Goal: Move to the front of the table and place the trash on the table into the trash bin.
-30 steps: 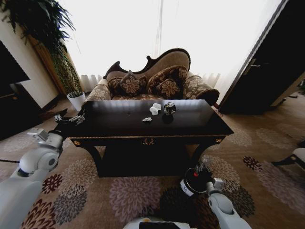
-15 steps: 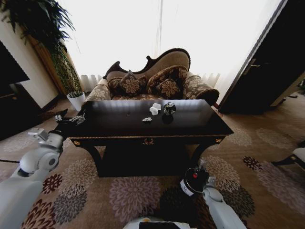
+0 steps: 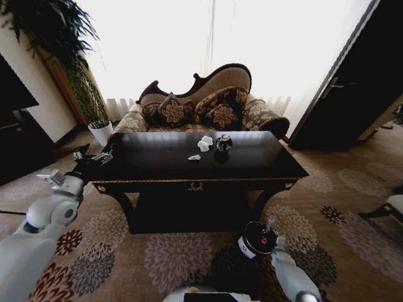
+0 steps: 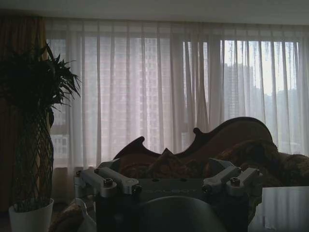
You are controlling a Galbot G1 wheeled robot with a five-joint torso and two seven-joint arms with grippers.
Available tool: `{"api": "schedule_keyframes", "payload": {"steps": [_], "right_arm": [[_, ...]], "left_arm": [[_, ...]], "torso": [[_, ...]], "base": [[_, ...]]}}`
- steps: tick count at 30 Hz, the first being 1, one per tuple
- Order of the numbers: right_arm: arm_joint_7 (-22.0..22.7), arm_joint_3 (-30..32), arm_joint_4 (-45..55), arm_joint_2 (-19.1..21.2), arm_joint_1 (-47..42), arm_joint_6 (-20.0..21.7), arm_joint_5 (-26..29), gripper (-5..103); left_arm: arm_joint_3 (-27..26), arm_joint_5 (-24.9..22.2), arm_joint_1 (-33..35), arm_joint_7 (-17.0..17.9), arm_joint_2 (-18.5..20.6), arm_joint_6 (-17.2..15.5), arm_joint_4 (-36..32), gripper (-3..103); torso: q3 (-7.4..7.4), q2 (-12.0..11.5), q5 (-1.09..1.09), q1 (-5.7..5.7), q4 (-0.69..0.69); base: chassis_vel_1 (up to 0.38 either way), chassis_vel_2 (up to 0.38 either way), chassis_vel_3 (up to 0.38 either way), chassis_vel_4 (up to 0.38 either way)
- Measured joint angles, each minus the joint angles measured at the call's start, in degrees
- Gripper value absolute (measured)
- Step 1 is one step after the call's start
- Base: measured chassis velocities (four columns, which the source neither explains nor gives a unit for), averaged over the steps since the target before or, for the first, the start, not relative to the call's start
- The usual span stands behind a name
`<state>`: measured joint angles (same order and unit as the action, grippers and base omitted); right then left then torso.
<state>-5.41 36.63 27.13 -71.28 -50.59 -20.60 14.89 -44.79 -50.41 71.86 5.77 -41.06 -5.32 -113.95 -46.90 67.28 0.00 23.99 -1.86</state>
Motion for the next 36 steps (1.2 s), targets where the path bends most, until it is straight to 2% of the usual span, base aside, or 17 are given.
{"api": "schedule_keyframes", "payload": {"steps": [1,4,6,7,9,11,13,14,16,19,23,24,28,29,33,36], "right_arm": [[0.00,0.00,0.00,0.00,0.00,0.00,0.00,39],[-0.07,0.98,-0.05,-0.37,0.08,-0.06,-0.02,54],[-0.07,1.11,0.08,-0.43,0.08,-0.06,-0.01,54],[-0.07,1.25,0.35,-0.48,0.07,-0.05,0.06,66],[-0.06,1.38,0.78,-0.48,-0.15,0.02,0.22,77],[-0.05,1.40,0.96,-0.47,-0.30,0.06,0.26,77],[-0.01,1.46,2.08,-0.38,-1.19,0.21,0.76,87],[-0.01,1.46,2.08,-0.38,-1.19,0.21,0.76,87],[0.08,1.44,4.29,-0.22,-2.74,0.64,1.93,96],[0.10,1.26,8.92,-0.11,-5.62,1.14,2.88,100],[1.16,1.46,25.92,-0.78,-15.66,4.23,8.73,100],[1.16,1.46,25.92,-0.78,-15.66,4.23,8.73,100],[3.16,3.58,42.00,-1.18,-26.46,6.30,12.21,100],[3.16,3.58,42.00,-1.18,-26.46,6.30,12.21,100],[4.65,5.68,53.49,-1.01,-33.20,7.00,14.56,100],[5.06,6.52,58.07,-1.04,-36.61,7.39,15.94,100]], "left_arm": [[0.00,0.00,0.00,0.00,0.00,0.00,0.00,100],[0.00,0.00,-0.01,0.02,0.00,-0.02,0.00,100],[0.00,0.00,0.00,0.03,0.00,-0.02,0.00,100],[0.00,0.00,0.00,0.03,0.00,-0.02,0.00,100],[0.00,0.00,0.00,0.04,0.00,-0.02,0.00,100],[0.00,0.00,0.00,0.05,0.00,-0.02,0.00,100],[0.00,0.00,-0.01,0.05,0.00,-0.02,0.00,100],[0.00,0.00,-0.01,0.05,0.00,-0.02,0.00,100],[0.00,0.00,-0.01,0.05,0.00,-0.02,-0.01,100],[0.00,0.00,0.00,0.05,0.00,-0.03,-0.01,100],[0.01,0.01,-0.01,0.06,0.00,-0.03,-0.02,100],[0.01,0.01,-0.01,0.06,0.00,-0.03,-0.02,100],[0.01,0.01,-0.01,0.06,0.00,-0.04,-0.01,100],[0.01,0.01,-0.01,0.06,0.00,-0.04,-0.01,100],[0.01,0.01,-0.01,0.05,0.00,-0.04,-0.01,100],[0.02,0.01,-0.01,0.06,0.00,-0.03,0.00,100]], "torso": [[0.00,0.00,0.00,0.00,0.00],[0.00,0.00,-0.01,0.00,-0.01],[0.00,0.00,-0.01,0.00,-0.01],[0.00,0.00,0.00,0.00,0.00],[0.00,0.00,-0.01,0.00,0.00],[0.00,0.00,0.00,0.00,0.00],[0.00,0.00,-0.01,0.00,0.00],[0.00,0.00,-0.01,0.00,0.00],[0.00,0.00,0.00,0.00,0.00],[0.01,0.00,-0.02,0.00,0.00],[0.01,0.00,-0.02,0.00,0.00],[0.01,0.00,-0.02,0.00,0.00],[0.01,0.00,-0.03,-0.01,-0.02],[0.01,0.00,-0.03,-0.01,-0.02],[0.01,0.00,-0.01,0.00,0.01],[0.01,0.00,0.01,0.00,0.00]], "base": [[0.000,0.000,0.000,0.000],[0.000,0.000,0.000,0.000],[0.000,0.000,0.000,0.000],[0.000,0.000,0.000,0.000],[0.000,0.000,0.000,0.000],[0.000,0.000,0.000,0.000],[0.000,0.000,0.000,0.000],[0.000,0.000,0.000,0.000],[0.000,0.000,0.000,0.000],[0.000,0.000,0.000,0.000],[0.000,0.000,0.000,0.000],[0.000,0.000,0.000,0.000],[0.000,0.000,0.000,0.000],[0.000,0.000,0.000,0.000],[0.000,0.000,0.000,0.000],[0.000,0.000,0.000,0.000]]}}
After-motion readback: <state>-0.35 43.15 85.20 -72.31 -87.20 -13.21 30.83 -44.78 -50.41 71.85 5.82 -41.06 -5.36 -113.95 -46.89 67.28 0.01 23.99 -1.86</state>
